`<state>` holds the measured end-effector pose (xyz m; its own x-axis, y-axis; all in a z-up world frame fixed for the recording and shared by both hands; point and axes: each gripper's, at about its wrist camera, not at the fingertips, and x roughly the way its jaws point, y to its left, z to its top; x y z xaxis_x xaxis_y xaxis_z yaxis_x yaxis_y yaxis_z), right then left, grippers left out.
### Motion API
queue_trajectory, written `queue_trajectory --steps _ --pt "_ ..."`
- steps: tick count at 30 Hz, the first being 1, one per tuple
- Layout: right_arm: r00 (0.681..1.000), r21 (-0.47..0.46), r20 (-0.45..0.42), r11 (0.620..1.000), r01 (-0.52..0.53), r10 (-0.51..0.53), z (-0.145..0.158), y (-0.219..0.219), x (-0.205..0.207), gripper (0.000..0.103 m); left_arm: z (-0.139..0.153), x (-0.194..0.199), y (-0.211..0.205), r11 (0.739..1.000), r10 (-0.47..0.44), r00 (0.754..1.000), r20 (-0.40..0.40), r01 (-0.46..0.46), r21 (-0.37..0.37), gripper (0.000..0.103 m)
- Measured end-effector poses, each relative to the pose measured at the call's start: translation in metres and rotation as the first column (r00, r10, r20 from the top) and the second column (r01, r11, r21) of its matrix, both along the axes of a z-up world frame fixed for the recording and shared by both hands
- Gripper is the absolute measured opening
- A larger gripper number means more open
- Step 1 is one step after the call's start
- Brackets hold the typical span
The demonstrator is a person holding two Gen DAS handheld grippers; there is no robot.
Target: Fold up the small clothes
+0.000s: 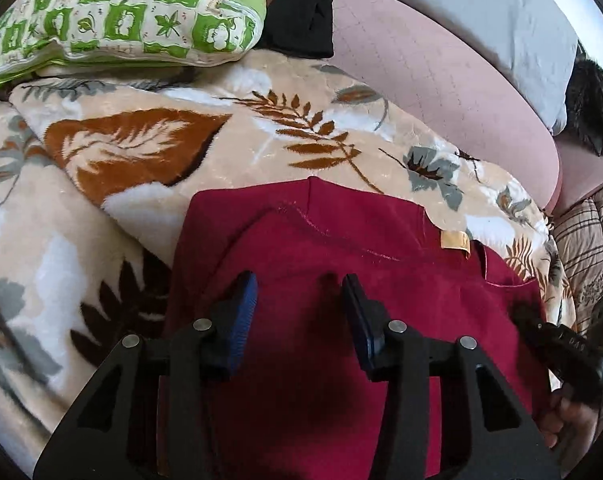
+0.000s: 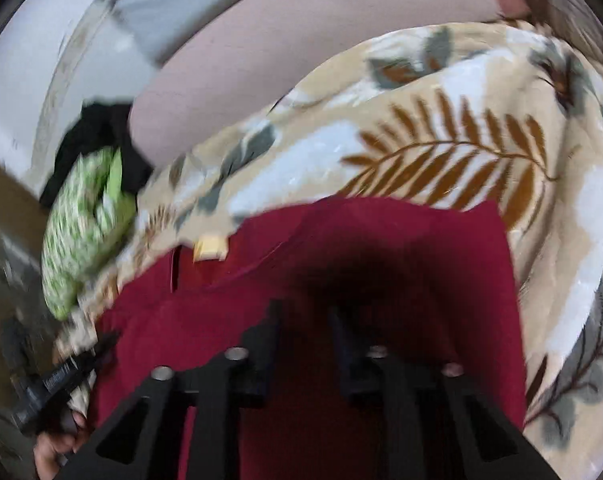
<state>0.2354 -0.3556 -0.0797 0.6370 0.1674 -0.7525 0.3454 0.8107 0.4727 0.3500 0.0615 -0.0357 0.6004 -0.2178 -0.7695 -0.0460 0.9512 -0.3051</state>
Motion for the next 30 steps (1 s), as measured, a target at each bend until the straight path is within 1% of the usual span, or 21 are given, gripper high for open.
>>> queue_trajectory --steps 2,4,6,9,11,12,14,15,16,17,18,19,21,22,23,24,25,26,27,28,30 --pt "1.000 0.027 -0.004 1.000 0.000 0.000 0.002 -0.002 -0.001 0.013 0.003 -0.002 0.000 1.000 0.001 1.000 -0.001 -0.001 -0.006 0.044" --pt "1.000 0.024 -0.016 1.000 -0.012 0.013 0.011 0.001 -0.005 0.015 0.016 -0.008 -0.001 1.000 -0.003 1.000 0.002 0.003 -0.024 0.044" --pt "1.000 -0.029 -0.017 0.999 -0.021 0.020 0.026 0.010 -0.014 0.016 0.033 -0.020 0.002 0.998 0.003 0.999 0.038 -0.001 -0.070 0.044" --pt "0.993 -0.127 0.005 0.985 -0.114 0.116 0.052 0.039 -0.036 0.017 0.049 -0.047 -0.005 0.992 -0.030 0.998 0.056 0.037 -0.119 0.044" --pt "0.978 -0.215 -0.023 0.954 -0.207 0.207 0.060 0.065 -0.051 0.017 0.047 -0.064 -0.020 0.991 -0.086 0.996 0.021 0.088 -0.106 0.044" --pt "0.969 -0.264 -0.049 0.932 -0.247 0.243 0.059 0.078 -0.057 0.017 0.039 -0.070 -0.029 0.990 -0.115 0.993 -0.020 0.113 -0.082 0.044" --pt "0.948 -0.360 -0.153 0.877 -0.317 0.280 0.043 0.099 -0.066 0.017 0.012 -0.069 -0.048 0.987 -0.158 0.979 -0.131 0.159 -0.005 0.044" --pt "0.939 -0.366 -0.209 0.869 -0.333 0.272 0.029 0.100 -0.066 0.019 0.004 -0.068 -0.052 0.986 -0.163 0.978 -0.133 0.167 0.023 0.044" --pt "0.937 -0.359 -0.217 0.870 -0.337 0.273 0.018 0.098 -0.069 0.019 0.004 -0.069 -0.057 0.982 -0.173 0.981 -0.093 0.179 0.062 0.044" --pt "0.943 -0.370 -0.180 0.869 -0.327 0.279 0.016 0.097 -0.073 0.020 0.008 -0.071 -0.059 0.980 -0.174 0.981 -0.085 0.181 0.078 0.044" --pt "0.946 -0.378 -0.158 0.868 -0.322 0.282 0.017 0.096 -0.076 0.020 0.012 -0.072 -0.055 0.985 -0.160 0.983 -0.090 0.165 0.053 0.044" --pt "0.945 -0.362 -0.177 0.875 -0.321 0.274 0.020 0.094 -0.075 0.020 0.018 -0.075 -0.048 0.990 -0.137 0.986 -0.091 0.138 0.004 0.044" --pt "0.955 -0.311 -0.191 0.909 -0.278 0.226 0.034 0.091 -0.077 0.021 0.033 -0.090 -0.025 0.994 -0.089 0.994 -0.059 0.084 -0.076 0.044" --pt "0.967 -0.284 -0.152 0.928 -0.242 0.206 0.046 0.090 -0.084 0.021 0.040 -0.099 -0.014 0.995 -0.061 0.997 -0.037 0.058 -0.084 0.044" --pt "0.974 -0.273 -0.113 0.937 -0.219 0.195 0.058 0.091 -0.091 0.022 0.045 -0.107 0.000 0.996 -0.028 0.999 -0.025 0.026 -0.081 0.051" --pt "0.980 -0.276 -0.084 0.941 -0.195 0.178 0.070 0.093 -0.102 0.027 0.046 -0.113 0.013 0.997 0.004 1.000 -0.025 -0.006 -0.082 0.065" --pt "0.983 -0.284 -0.079 0.942 -0.181 0.165 0.078 0.097 -0.108 0.036 0.046 -0.121 0.028 0.995 0.041 0.999 -0.030 -0.043 -0.093 0.069" --pt "0.985 -0.289 -0.082 0.942 -0.169 0.152 0.083 0.100 -0.116 0.041 0.045 -0.126 0.040 0.992 0.064 0.997 -0.036 -0.068 -0.111 0.070" --pt "0.986 -0.285 -0.092 0.945 -0.161 0.141 0.085 0.105 -0.124 0.051 0.042 -0.132 0.051 0.987 0.084 0.995 -0.057 -0.091 -0.136 0.070" --pt "0.985 -0.268 -0.101 0.950 -0.159 0.137 0.085 0.111 -0.132 0.058 0.039 -0.139 0.061 0.981 0.097 0.992 -0.079 -0.109 -0.161 0.070" --pt "0.984 -0.225 -0.104 0.960 -0.165 0.145 0.083 0.120 -0.147 0.058 0.032 -0.154 0.076 0.966 0.121 0.986 -0.112 -0.143 -0.215 0.070"
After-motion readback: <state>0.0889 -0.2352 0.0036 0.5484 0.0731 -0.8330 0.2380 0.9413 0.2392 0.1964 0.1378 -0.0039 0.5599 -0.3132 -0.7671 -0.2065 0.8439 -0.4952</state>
